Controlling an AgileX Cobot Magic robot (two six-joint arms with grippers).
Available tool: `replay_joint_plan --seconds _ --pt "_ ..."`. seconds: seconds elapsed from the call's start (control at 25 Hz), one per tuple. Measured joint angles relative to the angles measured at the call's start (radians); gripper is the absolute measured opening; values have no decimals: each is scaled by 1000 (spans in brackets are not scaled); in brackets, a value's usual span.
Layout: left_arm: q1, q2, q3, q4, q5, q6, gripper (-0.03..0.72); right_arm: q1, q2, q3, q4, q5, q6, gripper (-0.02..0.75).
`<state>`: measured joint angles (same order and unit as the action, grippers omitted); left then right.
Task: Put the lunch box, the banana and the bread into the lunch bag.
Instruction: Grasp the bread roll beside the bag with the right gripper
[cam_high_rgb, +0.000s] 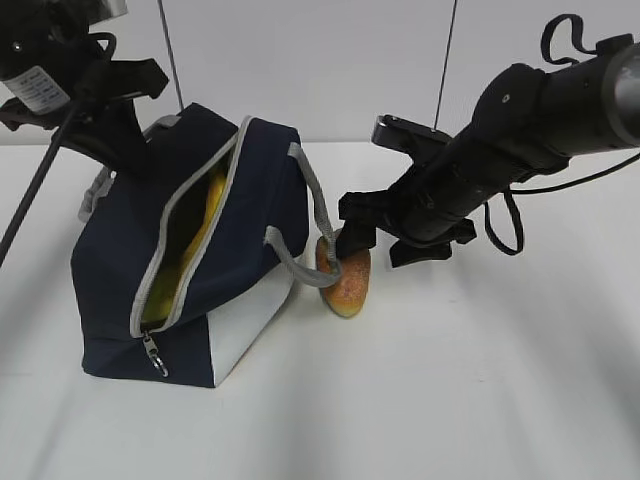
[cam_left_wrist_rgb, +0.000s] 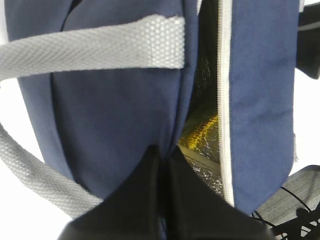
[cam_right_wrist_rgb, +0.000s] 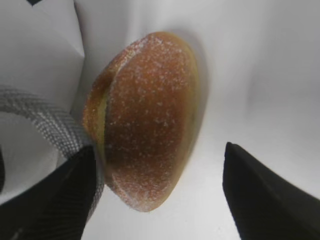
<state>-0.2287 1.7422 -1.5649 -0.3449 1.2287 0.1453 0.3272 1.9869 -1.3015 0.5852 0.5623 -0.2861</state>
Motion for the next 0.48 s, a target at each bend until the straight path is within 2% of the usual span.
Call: replay_joint_plan --seconds 0.2,0.48 --pt "0 0 0 0 0 0 1 0 25 -22 92 51 -73 583" --pt "0 0 0 0 0 0 1 0 28 -22 113 36 -96 583"
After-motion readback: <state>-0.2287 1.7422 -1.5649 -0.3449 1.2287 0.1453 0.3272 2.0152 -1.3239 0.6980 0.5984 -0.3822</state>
